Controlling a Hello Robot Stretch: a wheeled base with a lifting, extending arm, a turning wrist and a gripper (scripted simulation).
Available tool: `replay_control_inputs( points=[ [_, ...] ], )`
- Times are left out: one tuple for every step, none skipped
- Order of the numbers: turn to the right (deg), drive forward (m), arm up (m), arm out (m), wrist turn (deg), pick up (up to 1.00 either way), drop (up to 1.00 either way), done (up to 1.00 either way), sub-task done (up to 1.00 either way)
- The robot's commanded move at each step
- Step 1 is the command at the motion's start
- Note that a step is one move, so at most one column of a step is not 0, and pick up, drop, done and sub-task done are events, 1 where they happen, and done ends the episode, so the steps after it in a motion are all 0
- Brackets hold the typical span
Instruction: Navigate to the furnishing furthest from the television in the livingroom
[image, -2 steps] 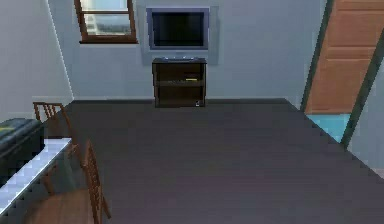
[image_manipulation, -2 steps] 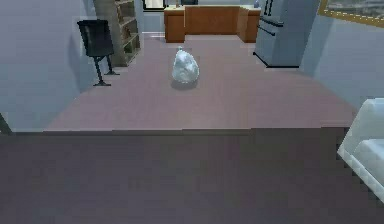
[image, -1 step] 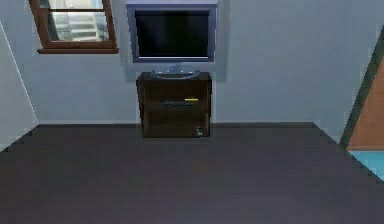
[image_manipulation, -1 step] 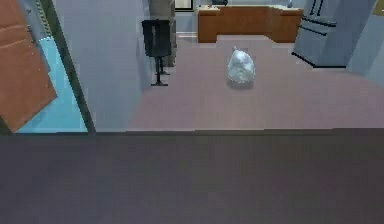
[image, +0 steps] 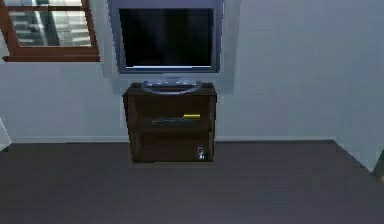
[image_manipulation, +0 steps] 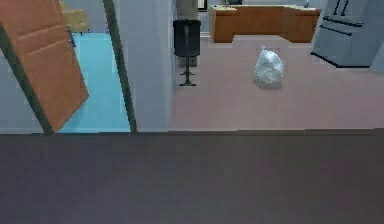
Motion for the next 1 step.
replay_control_inputs(
  points=[
    [-6.0,0.00,0.00,0.00,0.0,0.00,0.00,0.00,0.00]
  ],
)
